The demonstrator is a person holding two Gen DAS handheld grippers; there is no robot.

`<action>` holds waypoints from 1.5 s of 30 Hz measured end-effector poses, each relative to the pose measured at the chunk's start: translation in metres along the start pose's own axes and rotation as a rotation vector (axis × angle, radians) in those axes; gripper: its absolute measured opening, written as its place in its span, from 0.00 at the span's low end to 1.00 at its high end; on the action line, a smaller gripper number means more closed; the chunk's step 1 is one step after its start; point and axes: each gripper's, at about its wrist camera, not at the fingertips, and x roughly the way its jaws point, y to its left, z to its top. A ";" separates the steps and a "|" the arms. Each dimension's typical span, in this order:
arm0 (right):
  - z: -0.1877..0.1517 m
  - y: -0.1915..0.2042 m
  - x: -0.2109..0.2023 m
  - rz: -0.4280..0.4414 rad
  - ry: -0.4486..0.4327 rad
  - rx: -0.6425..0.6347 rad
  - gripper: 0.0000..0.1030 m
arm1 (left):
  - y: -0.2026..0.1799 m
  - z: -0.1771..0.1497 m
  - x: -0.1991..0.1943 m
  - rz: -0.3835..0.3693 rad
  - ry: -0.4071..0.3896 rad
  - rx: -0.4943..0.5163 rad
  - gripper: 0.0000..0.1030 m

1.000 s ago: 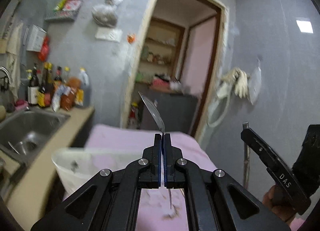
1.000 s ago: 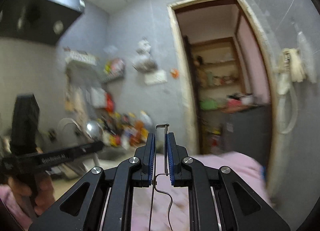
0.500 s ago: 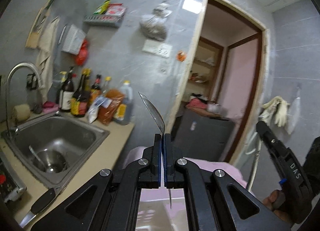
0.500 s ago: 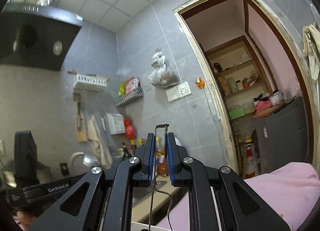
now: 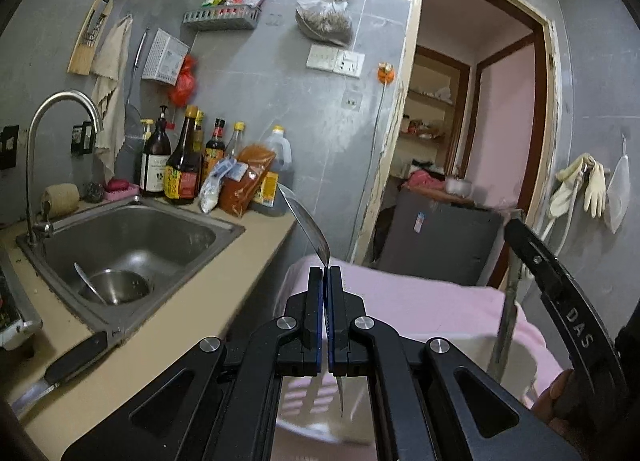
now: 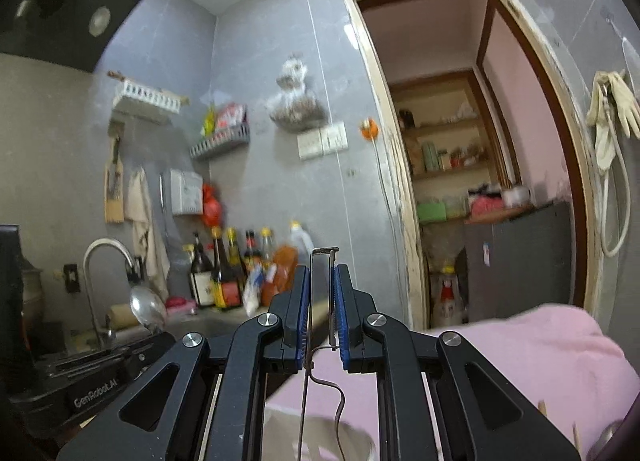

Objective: Organize utensils
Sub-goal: 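Lift the spoon and peeler and carry both over the white utensil holder, then open both grippers to drop the spoon and peeler into the holder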

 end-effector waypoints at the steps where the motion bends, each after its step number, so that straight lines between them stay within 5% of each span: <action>1: -0.001 -0.001 0.001 0.006 0.023 0.001 0.10 | 0.000 -0.002 0.000 -0.001 0.005 0.001 0.00; 8: -0.011 -0.002 0.001 0.032 0.186 0.003 0.11 | -0.007 -0.008 -0.005 -0.007 0.043 0.036 0.00; 13: -0.011 0.000 -0.005 0.052 0.204 -0.016 0.12 | -0.006 -0.008 -0.007 -0.025 0.087 0.023 0.02; 15: -0.011 0.000 -0.007 0.063 0.214 -0.009 0.12 | -0.005 -0.006 -0.010 -0.037 0.095 0.010 0.10; 17: -0.011 0.000 -0.007 0.068 0.220 -0.006 0.15 | -0.004 -0.005 -0.015 -0.049 0.086 0.000 0.35; 20: -0.011 -0.001 -0.009 0.085 0.225 0.001 0.25 | -0.005 -0.003 -0.024 -0.048 0.060 0.004 0.41; 26: -0.002 -0.002 -0.020 0.101 0.199 0.009 0.30 | -0.008 0.004 -0.035 -0.046 0.042 -0.004 0.56; 30: 0.010 -0.007 -0.036 0.088 0.145 0.002 0.45 | -0.015 0.009 -0.043 -0.044 0.022 0.006 0.61; 33: 0.020 -0.011 -0.050 0.045 0.105 -0.024 0.56 | -0.024 0.012 -0.049 -0.036 -0.003 0.019 0.81; 35: 0.025 -0.017 -0.061 0.003 0.080 -0.038 0.73 | -0.031 0.013 -0.056 -0.021 -0.041 0.028 0.93; 42: 0.035 -0.040 -0.113 -0.137 0.007 -0.123 1.00 | -0.061 0.008 -0.068 0.009 -0.109 0.085 0.98; 45: 0.039 -0.053 -0.137 -0.185 -0.006 -0.134 1.00 | -0.071 0.004 -0.069 -0.036 -0.087 0.068 0.98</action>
